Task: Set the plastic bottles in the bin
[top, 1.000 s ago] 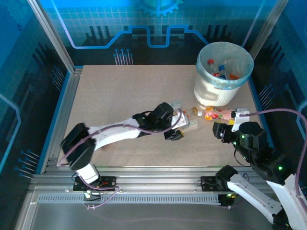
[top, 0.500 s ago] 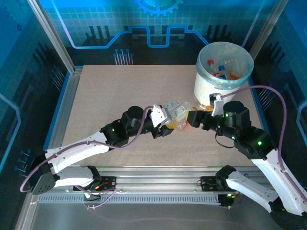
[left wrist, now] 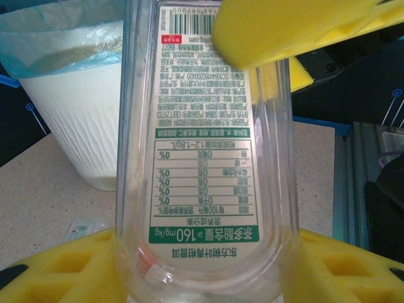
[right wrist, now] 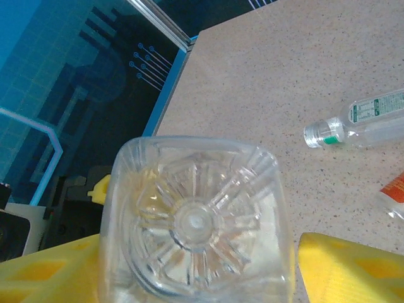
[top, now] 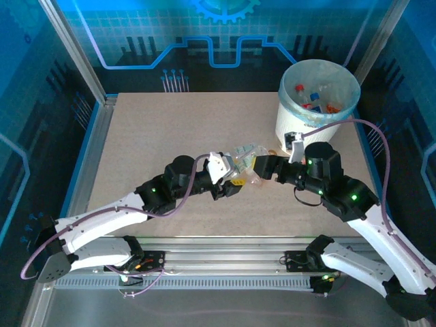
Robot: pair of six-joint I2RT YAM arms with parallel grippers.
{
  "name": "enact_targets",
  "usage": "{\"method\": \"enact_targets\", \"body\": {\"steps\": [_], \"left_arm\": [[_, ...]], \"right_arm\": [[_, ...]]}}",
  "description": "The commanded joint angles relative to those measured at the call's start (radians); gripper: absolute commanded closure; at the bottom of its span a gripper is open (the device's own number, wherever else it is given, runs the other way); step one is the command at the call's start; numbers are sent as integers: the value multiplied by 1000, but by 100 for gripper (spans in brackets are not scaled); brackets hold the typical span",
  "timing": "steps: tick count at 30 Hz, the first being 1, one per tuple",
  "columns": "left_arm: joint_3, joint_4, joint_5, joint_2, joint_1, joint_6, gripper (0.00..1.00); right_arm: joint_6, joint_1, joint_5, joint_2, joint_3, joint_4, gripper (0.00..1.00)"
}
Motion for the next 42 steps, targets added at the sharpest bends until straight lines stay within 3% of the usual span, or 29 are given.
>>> {"method": "enact_targets", "body": {"steps": [1, 6, 12, 14, 18, 20, 25, 29, 35, 42], "left_arm": [[-8, 63, 12, -18, -10, -13, 52], [2, 62, 13, -4, -17, -12, 50], [-2, 70, 8, 0, -23, -15, 47], [-2, 73, 1, -2, -23, -17, 38], [22, 39, -55, -9, -26, -26, 9], [39, 14, -91, -17, -26, -27, 1], [51, -1, -187, -62, -24, -31, 1], [73, -47, -224, -88, -23, -28, 1], [112, -120, -240, -98, -23, -14, 1], [136, -148, -260, -80, -23, -5, 1]], "right_arm": [[28, 19, -7, 7, -13, 67, 25], [30, 24, -3, 18, -14, 80, 33], [16, 25, 30, 11, -21, 69, 49], [7, 26, 46, 6, -17, 68, 52], [-53, 23, 98, 17, 45, 45, 55], [-127, 20, 152, 48, 124, 8, 55], [-381, -17, 365, 217, 469, -165, 57], [-560, -112, 541, 398, 736, -232, 58], [-652, -306, 661, 663, 1017, -270, 60], [-768, -397, 804, 962, 1297, -344, 58]]}}
